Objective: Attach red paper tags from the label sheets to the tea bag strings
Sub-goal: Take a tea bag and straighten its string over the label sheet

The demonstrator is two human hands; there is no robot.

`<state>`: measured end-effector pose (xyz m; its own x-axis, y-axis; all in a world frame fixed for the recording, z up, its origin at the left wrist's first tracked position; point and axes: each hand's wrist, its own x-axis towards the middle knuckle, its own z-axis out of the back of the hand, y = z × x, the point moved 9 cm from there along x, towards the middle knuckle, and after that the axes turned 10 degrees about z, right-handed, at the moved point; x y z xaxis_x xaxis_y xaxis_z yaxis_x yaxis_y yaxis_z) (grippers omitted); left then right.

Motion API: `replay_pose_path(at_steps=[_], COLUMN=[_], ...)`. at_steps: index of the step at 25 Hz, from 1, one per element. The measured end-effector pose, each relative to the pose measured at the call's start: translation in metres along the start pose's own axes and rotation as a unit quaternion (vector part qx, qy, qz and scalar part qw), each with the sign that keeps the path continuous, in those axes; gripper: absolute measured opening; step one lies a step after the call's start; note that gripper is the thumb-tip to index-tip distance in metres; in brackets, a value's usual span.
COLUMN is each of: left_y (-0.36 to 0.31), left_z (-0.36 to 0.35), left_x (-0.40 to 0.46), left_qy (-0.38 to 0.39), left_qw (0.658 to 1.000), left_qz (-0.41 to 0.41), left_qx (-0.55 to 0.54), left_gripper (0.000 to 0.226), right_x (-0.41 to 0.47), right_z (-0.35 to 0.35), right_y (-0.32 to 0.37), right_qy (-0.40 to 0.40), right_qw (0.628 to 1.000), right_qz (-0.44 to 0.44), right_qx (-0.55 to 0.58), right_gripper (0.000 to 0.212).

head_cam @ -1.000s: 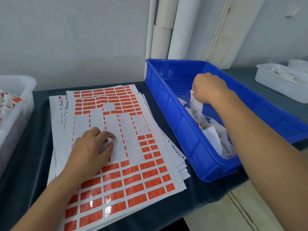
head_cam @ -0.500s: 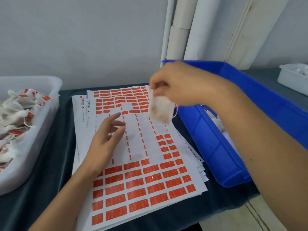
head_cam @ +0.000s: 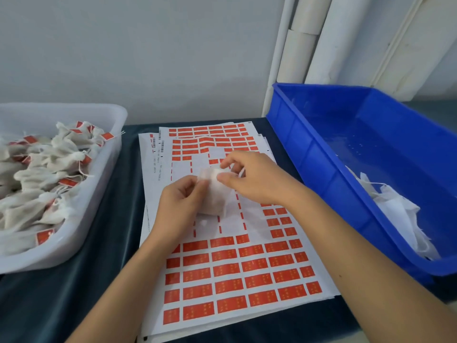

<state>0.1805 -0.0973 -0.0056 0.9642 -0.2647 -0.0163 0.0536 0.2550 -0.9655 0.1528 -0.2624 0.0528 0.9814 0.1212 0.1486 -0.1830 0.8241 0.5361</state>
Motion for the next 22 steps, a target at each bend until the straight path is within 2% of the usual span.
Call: replay_pose_path(at_steps=[2, 7, 12, 22], left_y=[0.006, 0.006, 0.003, 0.006], left_z=[0.005, 0.009, 0.009, 0.010], left_x=[0.003, 0.004, 0.003, 0.003], left_qy=[-0.017, -0.043, -0.036, -0.049], left_qw=[1.000, 0.999, 0.999, 0.998], left_qz=[0.018, 0.028, 0.007, 0.016], left_qx=[-0.016, -0.009, -0.022, -0.041], left_gripper=[0.032, 0.027, 0.028, 0.032], right_x=[-0.004, -0.005, -0.009, -0.010], right_z=[-0.009, 0.005, 0.007, 0.018], right_y=[-0.011, -0.012, -0.005, -0.008], right_qy=[0.005, -0.086, -0.096, -0.155], right_qw=[1.000, 0.996, 0.995, 0.982], right_qz=[-0.014, -0.005, 0.005, -0.007], right_qx=[-0.021, -0.013, 0.016, 0.109], right_gripper=[0.023, 0.028, 0.034, 0.021])
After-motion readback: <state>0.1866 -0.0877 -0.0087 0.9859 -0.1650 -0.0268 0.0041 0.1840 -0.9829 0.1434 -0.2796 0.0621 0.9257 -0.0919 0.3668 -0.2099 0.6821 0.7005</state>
